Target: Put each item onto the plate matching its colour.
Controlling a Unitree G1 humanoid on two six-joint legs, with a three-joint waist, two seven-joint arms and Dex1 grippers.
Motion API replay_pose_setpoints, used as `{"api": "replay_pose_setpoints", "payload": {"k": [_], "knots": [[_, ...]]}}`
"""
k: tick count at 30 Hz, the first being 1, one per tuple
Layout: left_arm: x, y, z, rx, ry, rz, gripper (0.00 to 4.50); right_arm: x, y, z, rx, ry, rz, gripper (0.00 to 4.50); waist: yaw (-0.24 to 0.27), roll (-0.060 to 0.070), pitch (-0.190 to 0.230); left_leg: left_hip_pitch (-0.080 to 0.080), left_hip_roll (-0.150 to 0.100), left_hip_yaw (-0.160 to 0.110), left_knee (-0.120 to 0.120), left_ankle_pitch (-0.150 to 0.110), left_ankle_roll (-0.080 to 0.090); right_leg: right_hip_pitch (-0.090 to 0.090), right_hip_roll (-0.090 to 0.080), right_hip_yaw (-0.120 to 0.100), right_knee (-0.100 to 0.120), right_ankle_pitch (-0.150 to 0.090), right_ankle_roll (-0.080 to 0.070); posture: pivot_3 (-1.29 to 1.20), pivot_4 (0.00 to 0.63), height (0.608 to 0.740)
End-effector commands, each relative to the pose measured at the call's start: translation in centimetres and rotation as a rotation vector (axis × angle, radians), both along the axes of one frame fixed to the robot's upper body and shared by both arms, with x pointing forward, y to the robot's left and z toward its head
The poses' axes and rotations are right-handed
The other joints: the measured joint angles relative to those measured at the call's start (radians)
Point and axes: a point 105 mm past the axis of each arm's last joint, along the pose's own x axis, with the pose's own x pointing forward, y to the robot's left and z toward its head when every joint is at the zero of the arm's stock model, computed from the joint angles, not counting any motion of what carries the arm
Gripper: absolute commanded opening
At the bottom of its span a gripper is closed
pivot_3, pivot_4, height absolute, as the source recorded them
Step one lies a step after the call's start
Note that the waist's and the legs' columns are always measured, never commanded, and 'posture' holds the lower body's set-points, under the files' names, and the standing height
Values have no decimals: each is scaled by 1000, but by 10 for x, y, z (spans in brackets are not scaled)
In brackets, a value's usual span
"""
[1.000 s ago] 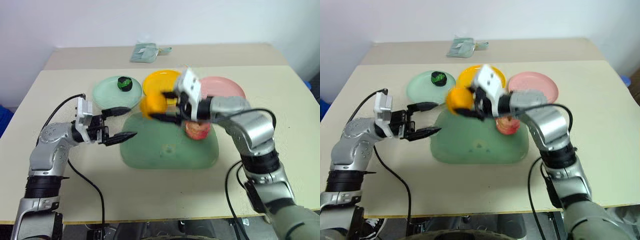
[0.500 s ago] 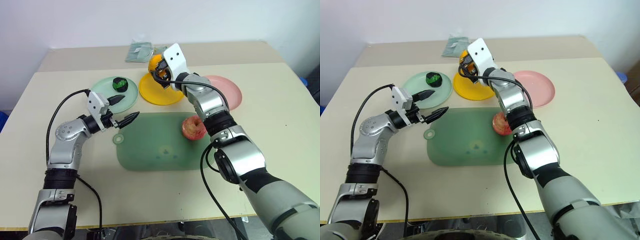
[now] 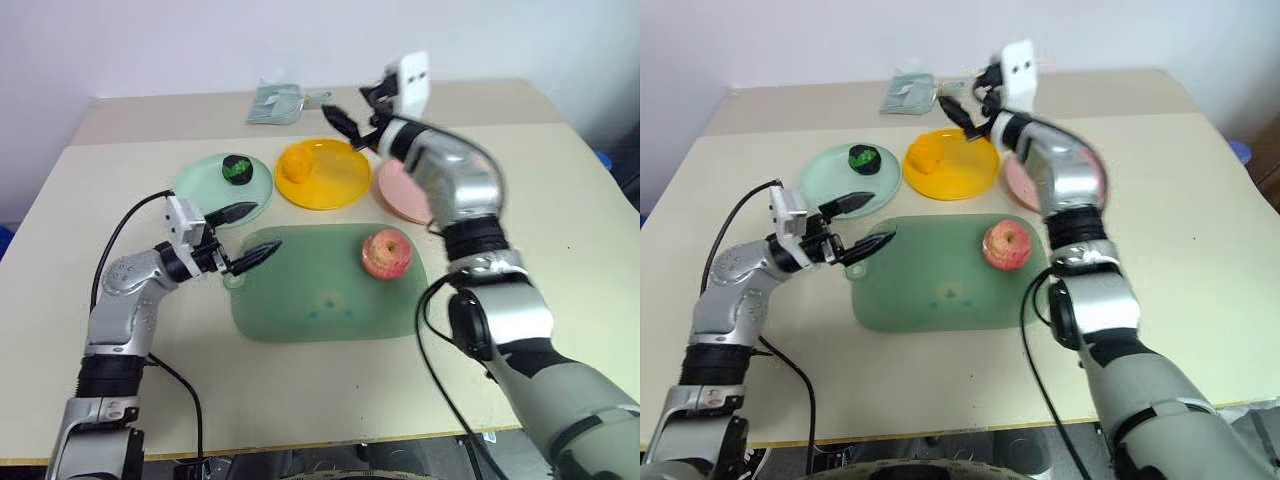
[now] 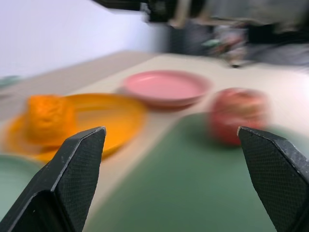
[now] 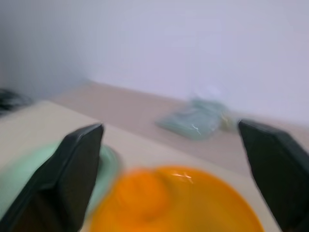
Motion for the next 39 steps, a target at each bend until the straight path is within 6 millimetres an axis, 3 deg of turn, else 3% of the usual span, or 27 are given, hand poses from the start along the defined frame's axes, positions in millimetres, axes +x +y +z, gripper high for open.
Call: {"api": "replay_pose_setpoints", "payload": {"k": [1,4,7,11,21,25,27,30,34,39], "knots": [[-22,-1,18,-19,-7,-156,4500,-51,-6,-17,-186,54,191,4473,9,0,0,0,0,0,0,0,0,1,0,0,-1,0,0,0,150,740],[-25,0,8,61,34,-196,4500,-88,-30,-42,-341,114,254,4473,18,1,0,0,0,1,1,-3,6,1,0,0,-3,0,0,0,150,740],[-22,-2,-2,104,34,-202,4500,-103,-47,-62,-443,160,225,4473,18,2,0,0,0,1,1,-3,5,1,0,0,-2,0,0,0,150,740],[-20,-10,-2,90,21,-213,4500,-104,-58,-80,-470,197,171,4473,22,2,0,3,1,2,1,-3,5,4,0,1,-3,0,-1,0,150,740],[-17,-16,2,108,5,-231,4500,-87,-70,-121,-581,230,62,4473,24,2,0,3,0,2,1,-3,5,4,-1,1,-3,0,-1,0,150,740],[-18,-18,3,106,2,-226,4500,-95,-70,-135,-584,304,114,4473,25,1,0,3,0,2,1,-3,5,5,-1,0,-4,0,-1,0,150,740],[-18,-18,3,108,-5,-217,4500,-92,-70,-133,-567,302,100,3941,26,2,0,3,0,2,1,-3,5,5,-1,0,-4,0,0,0,150,740],[-15,-17,5,101,-21,-193,4500,-85,-67,-114,-488,269,81,2872,25,1,0,4,0,1,1,-3,5,6,-1,0,-4,0,0,0,150,740],[-10,-19,8,91,-52,-165,4500,-70,-71,-105,-474,218,9,2872,25,1,0,4,1,1,1,-3,5,6,-1,0,-4,0,0,0,150,740],[3,-22,15,57,-70,-95,4500,-45,-83,-77,-344,160,-134,2872,26,1,0,4,0,1,1,-3,5,6,-1,0,-4,0,0,0,150,740]]}}
